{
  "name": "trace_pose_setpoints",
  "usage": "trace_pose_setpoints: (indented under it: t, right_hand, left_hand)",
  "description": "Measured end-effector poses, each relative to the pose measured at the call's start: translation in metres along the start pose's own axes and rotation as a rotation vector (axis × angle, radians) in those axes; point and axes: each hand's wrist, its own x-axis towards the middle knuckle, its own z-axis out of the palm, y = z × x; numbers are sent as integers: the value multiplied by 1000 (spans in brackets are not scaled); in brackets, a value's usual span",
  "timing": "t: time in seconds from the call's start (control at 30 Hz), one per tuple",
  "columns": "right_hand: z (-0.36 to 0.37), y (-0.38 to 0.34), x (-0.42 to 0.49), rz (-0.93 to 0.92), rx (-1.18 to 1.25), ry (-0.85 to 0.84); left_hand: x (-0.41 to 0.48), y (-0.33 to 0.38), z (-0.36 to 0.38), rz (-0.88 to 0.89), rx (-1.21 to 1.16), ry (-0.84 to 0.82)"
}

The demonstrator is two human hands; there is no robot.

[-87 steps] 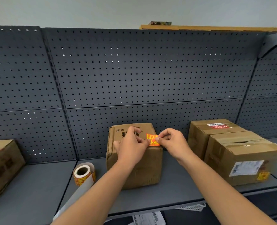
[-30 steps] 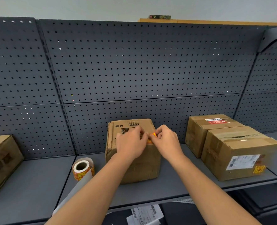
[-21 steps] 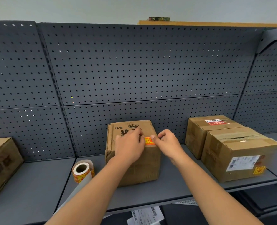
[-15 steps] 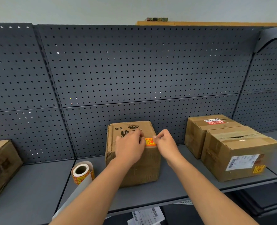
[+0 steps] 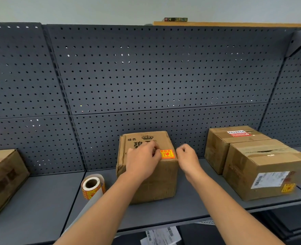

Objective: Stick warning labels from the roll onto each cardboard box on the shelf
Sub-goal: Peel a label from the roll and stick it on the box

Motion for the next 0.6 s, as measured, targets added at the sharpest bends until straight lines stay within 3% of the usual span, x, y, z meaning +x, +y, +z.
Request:
trace_pose_setpoints:
  t: [0.13, 0.27, 0.37, 0.47, 0.6]
  right_hand:
    - [-7, 35, -3, 63, -195, -84]
    - [-4, 18, -8, 6, 8, 19]
    - [-3, -8, -6, -22, 67, -41]
    - [1, -18, -3, -105, -121, -135]
    - [3, -10, 2, -190, -265, -131]
  left_hand:
    - [-1, -2, 0, 42, 7, -23]
    - [2, 7, 5, 47, 30, -6]
    - [1, 3, 7, 22, 24, 17]
    - [-2, 2, 6, 8, 34, 58]
    - [-1, 5, 5, 23, 44, 0]
